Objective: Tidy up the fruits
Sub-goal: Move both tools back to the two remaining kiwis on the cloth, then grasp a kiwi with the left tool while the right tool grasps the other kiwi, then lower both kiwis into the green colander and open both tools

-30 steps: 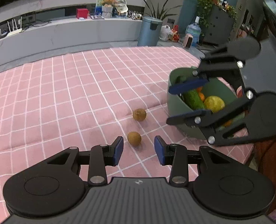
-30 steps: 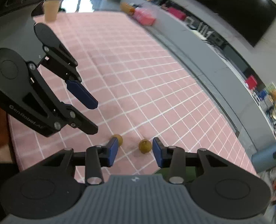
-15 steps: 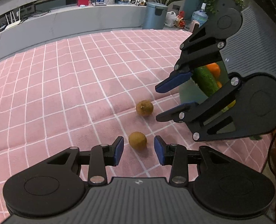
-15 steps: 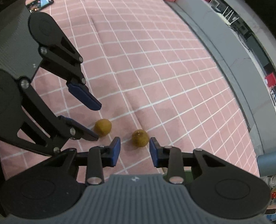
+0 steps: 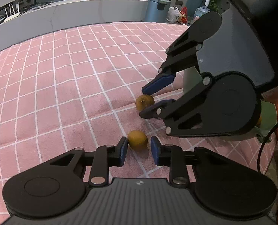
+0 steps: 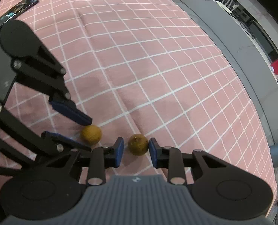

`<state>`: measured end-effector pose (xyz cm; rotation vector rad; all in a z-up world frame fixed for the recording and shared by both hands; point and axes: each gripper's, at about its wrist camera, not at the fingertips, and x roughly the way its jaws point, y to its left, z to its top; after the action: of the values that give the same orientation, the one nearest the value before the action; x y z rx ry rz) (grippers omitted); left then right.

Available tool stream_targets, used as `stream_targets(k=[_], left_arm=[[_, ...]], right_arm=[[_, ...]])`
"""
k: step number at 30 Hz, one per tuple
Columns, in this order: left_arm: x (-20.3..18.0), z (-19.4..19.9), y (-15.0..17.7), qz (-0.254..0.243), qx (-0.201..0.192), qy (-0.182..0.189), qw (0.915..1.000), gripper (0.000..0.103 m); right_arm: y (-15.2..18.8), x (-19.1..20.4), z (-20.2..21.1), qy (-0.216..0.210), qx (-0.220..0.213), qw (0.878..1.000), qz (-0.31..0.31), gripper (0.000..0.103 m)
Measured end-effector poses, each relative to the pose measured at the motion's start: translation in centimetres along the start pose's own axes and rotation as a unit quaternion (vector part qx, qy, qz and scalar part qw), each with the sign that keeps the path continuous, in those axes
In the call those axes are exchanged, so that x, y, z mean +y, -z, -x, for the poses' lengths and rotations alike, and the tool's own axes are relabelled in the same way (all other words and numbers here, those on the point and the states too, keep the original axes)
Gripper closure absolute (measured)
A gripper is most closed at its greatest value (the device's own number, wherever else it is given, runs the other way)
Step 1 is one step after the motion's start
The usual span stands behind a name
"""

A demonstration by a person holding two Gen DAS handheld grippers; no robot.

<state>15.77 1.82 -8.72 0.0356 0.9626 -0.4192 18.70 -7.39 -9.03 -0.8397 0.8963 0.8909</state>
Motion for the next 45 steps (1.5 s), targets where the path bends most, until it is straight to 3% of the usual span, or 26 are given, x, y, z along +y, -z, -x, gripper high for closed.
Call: stream_targets(k=[13,20,26,34,45], left_arm=[[0.2,0.0,-0.1,0.029,-0.005,-0.010,0.9995,0.078],[0.1,3.5,0.6,0.059,-0.032,-0.053,0.9963,0.078],[-0.3,7.2,1.5,0.065,-0.064,-0.069,0.9934,0.078],[-1.7,10.2,1.4,0.067,-0.094,-0.074,0.9906,0.078],[-5.1,9.9,0.4,0.038,-0.100,-0.033,0.9938,0.078]], right_arm=[[0.2,-0.3,-0.2,0.011,-0.002,1.000,-0.029,0.082],[0.4,1.3,2.3,0.015,-0.034,0.998,-0.055,0.082],[1.6,3.0,5.8,0.024,-0.063,0.991,-0.120,0.082],[5.4,4.9,11.2,0.035,-0.135,0.963,-0.231,0.082],[12.5,6.6,16.0,0.066,-0.189,0.913,-0.356,0.082]])
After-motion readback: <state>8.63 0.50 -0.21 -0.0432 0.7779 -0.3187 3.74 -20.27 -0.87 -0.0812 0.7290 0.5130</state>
